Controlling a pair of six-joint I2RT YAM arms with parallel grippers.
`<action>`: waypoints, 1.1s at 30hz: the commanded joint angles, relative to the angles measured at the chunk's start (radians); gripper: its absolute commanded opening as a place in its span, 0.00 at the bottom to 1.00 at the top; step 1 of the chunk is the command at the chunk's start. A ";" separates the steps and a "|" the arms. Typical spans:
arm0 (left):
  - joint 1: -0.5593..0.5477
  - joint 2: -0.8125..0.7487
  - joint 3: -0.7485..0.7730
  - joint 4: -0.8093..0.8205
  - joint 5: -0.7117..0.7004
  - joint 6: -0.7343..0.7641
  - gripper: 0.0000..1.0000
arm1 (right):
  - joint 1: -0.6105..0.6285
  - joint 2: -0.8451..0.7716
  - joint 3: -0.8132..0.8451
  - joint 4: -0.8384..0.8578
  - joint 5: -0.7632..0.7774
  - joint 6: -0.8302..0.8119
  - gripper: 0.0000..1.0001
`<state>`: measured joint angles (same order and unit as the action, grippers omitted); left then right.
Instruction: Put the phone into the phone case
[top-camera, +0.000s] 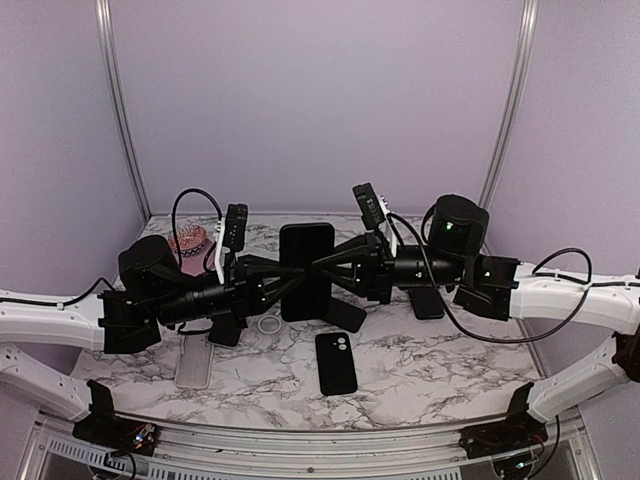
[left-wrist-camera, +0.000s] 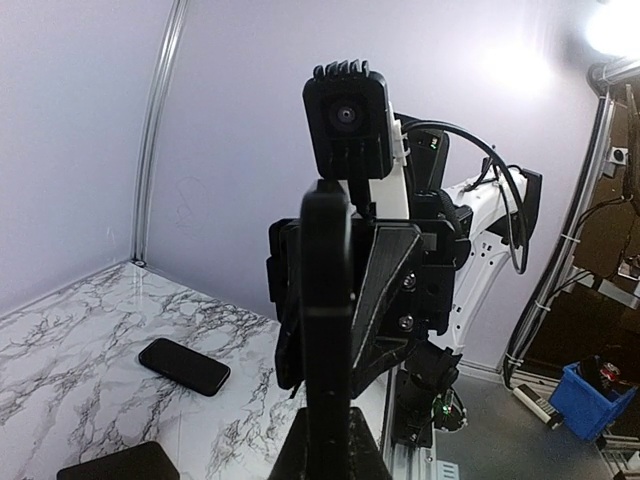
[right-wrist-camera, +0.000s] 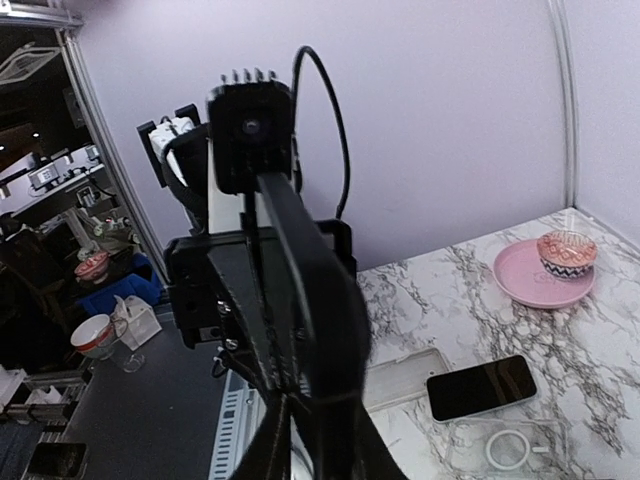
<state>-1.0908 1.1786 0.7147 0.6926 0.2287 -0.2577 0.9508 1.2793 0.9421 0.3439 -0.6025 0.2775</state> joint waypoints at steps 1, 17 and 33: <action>0.005 0.014 0.010 0.109 0.045 -0.046 0.00 | 0.004 0.017 0.051 0.004 -0.056 0.006 0.06; 0.087 0.080 -0.086 -0.167 -0.189 -0.035 0.91 | -0.130 0.097 -0.276 0.081 -0.122 -0.007 0.00; 0.089 0.351 0.021 -0.326 -0.218 -0.044 0.76 | -0.213 0.323 -0.420 0.484 -0.181 0.068 0.00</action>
<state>-1.0069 1.5230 0.6868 0.3786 0.0231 -0.3103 0.7525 1.5669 0.5205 0.6373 -0.7452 0.3069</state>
